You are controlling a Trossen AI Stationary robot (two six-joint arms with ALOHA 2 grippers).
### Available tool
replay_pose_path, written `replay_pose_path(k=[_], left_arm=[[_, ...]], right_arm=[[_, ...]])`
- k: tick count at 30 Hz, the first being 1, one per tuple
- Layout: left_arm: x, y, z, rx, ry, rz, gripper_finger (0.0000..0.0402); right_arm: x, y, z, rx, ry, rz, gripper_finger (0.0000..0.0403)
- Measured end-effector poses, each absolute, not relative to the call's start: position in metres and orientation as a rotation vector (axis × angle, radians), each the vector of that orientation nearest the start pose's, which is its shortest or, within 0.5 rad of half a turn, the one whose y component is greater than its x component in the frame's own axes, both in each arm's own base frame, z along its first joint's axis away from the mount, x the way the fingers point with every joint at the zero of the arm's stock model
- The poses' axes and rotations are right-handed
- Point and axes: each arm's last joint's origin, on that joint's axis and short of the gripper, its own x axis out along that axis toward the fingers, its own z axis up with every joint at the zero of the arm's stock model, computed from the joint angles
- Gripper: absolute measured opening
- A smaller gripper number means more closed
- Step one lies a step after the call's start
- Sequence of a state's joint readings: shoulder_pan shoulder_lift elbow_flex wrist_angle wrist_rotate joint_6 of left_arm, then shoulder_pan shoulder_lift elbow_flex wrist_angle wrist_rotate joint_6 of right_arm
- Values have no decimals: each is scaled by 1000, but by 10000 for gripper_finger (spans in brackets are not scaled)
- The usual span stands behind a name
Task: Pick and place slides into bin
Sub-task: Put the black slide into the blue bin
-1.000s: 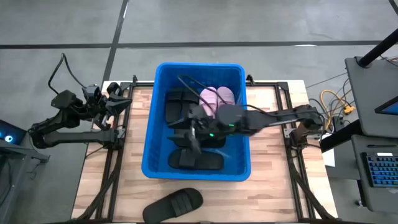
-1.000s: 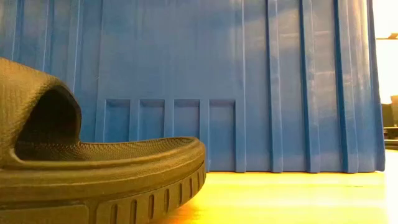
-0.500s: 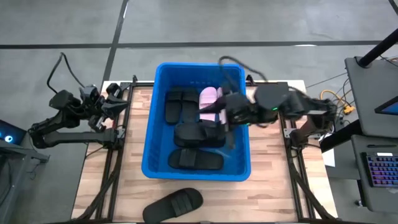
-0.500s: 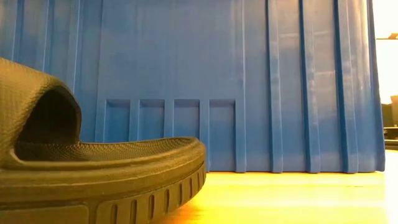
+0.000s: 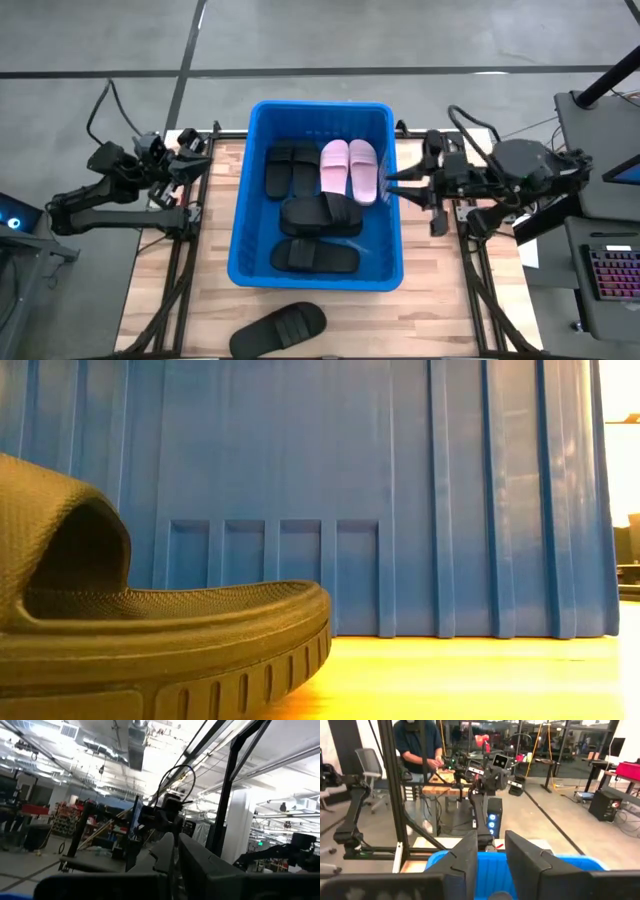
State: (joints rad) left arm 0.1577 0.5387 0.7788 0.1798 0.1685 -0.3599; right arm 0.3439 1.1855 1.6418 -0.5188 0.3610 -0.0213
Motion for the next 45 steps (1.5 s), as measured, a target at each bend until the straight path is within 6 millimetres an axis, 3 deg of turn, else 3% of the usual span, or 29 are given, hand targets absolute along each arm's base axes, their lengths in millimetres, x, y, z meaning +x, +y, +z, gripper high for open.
replay_pose_path(k=[11, 16, 20, 25, 29, 33, 38, 45], left_arm=[[131, 16, 394, -287, -411, -88, 11], [150, 18, 398, -281, -483, -137, 14], [167, 20, 400, -301, -500, -182, 47], [199, 23, 400, -379, -426, -202, 127], [217, 24, 417, -567, -416, -293, 175], [240, 22, 431, -741, -338, -421, 182], [262, 3, 452, -885, -278, -549, 182], [291, -28, 440, -1076, 207, -422, 182]], right_arm=[[129, 35, 409, 192, -194, -17, 50], [117, 31, 363, 301, -192, -7, 50], [114, 29, 335, 368, -239, 5, 49], [113, 29, 317, 407, -329, 19, 50], [114, 30, 312, 409, -333, 20, 48], [116, 30, 312, 405, -324, 19, 48], [115, 30, 314, 399, -328, 20, 48], [115, 30, 313, 405, -326, 22, 48]])
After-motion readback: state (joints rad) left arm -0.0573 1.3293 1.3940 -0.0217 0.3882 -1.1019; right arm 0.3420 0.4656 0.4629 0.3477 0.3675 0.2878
